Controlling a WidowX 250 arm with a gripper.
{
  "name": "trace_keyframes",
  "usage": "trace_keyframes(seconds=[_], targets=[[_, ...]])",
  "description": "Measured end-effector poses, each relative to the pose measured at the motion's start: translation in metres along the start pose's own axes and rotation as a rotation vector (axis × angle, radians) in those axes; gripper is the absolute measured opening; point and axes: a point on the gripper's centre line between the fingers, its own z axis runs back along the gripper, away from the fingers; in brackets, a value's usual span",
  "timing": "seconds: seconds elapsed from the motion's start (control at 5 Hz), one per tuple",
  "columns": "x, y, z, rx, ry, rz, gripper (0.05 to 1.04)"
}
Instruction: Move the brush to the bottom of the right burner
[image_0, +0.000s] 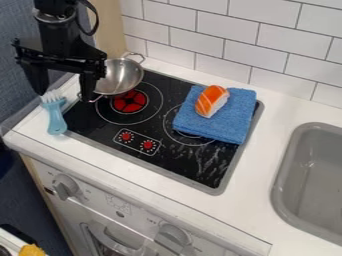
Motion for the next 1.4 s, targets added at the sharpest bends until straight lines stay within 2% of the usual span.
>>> trace_keyframes(seconds=[0.2,0.4,0.8,1.0,1.2,1.4], targets=[[-0.001,-0.002,-0.006,-0.005,0.022,0.003,0.999],[0.003,0.019,-0.032,-0.034,0.056,0.160,0.999],[0.030,0.044,-0.059,-0.011,0.016,0.302,0.999],[0.034,0.041,-0.075,-0.021,0.036,0.322,0.999],[0.037,0.045,-0.078,0.013,0.035,0.335,0.999],[0.033,0.047,-0.089,0.036,0.062,0.343,0.999]])
